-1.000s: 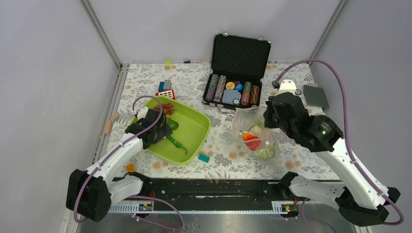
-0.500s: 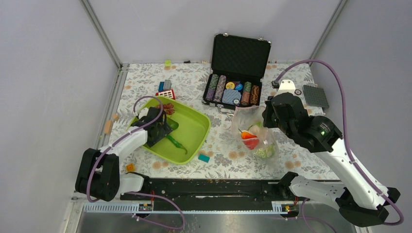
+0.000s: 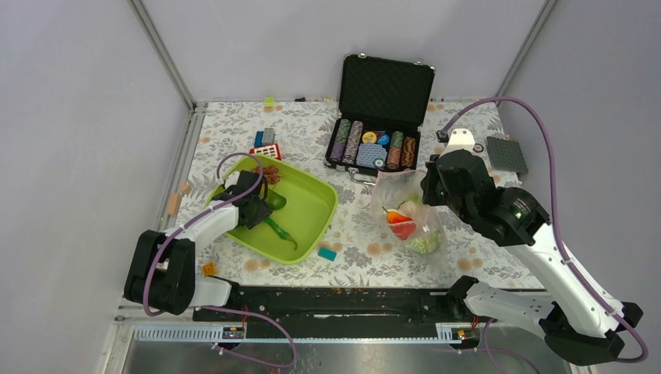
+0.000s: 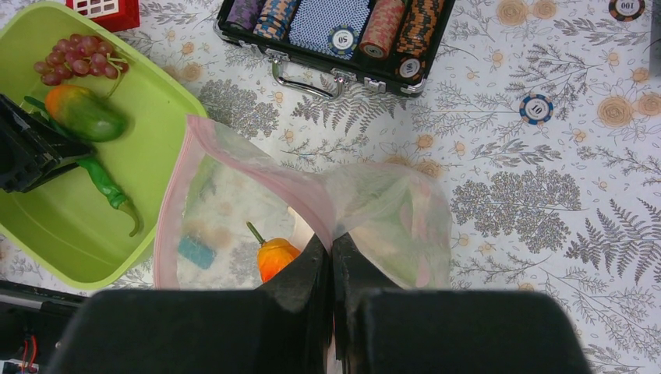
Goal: Place the food in the zip-top bag and seal the zipper
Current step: Pick up the fake vegetable from the bin.
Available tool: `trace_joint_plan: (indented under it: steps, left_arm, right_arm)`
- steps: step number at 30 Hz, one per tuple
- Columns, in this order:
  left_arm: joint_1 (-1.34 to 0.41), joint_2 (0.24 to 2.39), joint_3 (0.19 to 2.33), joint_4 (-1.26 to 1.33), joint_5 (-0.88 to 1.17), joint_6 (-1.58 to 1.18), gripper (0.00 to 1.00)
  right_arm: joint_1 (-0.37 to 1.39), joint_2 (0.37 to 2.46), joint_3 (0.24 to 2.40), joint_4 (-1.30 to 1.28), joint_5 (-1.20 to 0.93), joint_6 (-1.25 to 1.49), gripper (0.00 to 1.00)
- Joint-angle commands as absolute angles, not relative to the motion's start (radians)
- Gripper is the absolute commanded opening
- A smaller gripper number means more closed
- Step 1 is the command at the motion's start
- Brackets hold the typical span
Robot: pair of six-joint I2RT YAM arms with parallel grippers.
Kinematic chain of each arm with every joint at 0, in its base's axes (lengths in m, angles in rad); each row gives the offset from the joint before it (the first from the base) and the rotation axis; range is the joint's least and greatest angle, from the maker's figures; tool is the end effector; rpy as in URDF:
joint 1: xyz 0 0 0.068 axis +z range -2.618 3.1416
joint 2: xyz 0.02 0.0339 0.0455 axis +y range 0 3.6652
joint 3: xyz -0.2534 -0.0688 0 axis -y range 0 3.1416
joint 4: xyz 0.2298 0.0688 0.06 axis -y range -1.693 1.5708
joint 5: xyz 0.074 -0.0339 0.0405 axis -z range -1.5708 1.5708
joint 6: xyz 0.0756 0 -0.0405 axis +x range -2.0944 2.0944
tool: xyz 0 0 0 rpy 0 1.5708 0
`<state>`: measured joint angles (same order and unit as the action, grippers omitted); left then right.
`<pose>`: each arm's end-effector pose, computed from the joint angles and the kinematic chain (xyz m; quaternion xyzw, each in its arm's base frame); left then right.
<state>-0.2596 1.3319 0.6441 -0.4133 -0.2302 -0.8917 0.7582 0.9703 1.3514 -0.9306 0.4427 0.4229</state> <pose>0.2388 -0.0456 0.1286 -0.3257 0.9100 -0.0321 0.2547 0.1596 0.1066 0.3894 -0.0362 0.8571 0.1064 0.5027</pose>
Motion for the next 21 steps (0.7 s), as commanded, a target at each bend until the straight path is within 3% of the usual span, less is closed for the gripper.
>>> trace_joint_plan:
  steps: [1,5,10,21]
  left_arm:
    - [-0.253,1.335,0.643,-0.374,-0.215,-0.88,0.34]
    - [-0.253,1.317,0.646,-0.376,-0.209,-0.866,0.15]
    - [-0.253,1.269,0.661,-0.406,-0.227,-0.845,0.01]
    - [-0.253,1.079,0.677,-0.451,-0.202,-0.794,0.0]
  right_arm:
    - [0.758,0.941,1.355,-0.875,0.452,0.422,0.0]
    - [0.759,0.929,1.351,-0.872,0.457,0.421,0.0]
    - [0.758,0.919,1.342,-0.866,0.458,0.423,0.0]
    - [0.758,0.9,1.323,-0.844,0.476,0.411,0.0]
